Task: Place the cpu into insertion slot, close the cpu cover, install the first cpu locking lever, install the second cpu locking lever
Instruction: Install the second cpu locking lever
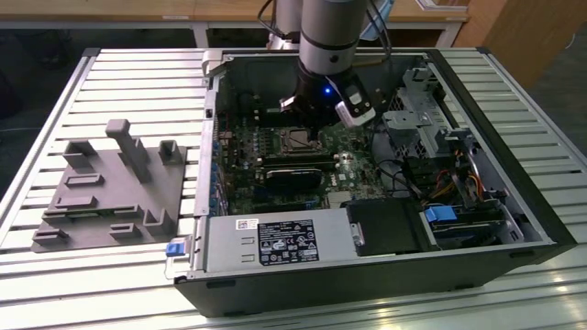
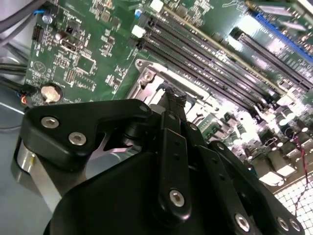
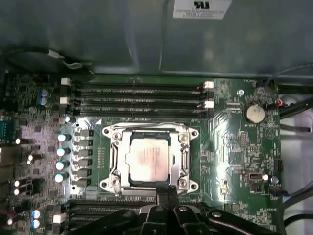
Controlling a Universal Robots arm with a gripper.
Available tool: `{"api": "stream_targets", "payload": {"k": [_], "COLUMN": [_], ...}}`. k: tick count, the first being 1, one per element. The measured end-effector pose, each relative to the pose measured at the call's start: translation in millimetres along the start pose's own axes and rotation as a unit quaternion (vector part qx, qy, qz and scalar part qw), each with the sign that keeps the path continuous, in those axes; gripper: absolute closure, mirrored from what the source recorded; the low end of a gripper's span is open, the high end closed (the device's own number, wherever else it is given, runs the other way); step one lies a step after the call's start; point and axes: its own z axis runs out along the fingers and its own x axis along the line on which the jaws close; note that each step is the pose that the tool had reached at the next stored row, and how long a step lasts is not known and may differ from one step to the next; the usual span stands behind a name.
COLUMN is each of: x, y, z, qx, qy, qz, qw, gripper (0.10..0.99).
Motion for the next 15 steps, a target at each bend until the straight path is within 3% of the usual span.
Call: {"api": "stream_targets", "payload": {"k": [8, 15], "x": [2.2, 21.3], "y": [-12.6, -17.1], "z": [0.1, 0.1], "qx": [-0.0037, -0.0067], "qy": [0.0001, 0.0001], "qz": [0.000, 0.000], "qw": [1.0000, 1.0000], "gripper": [0.980, 0.980]}}
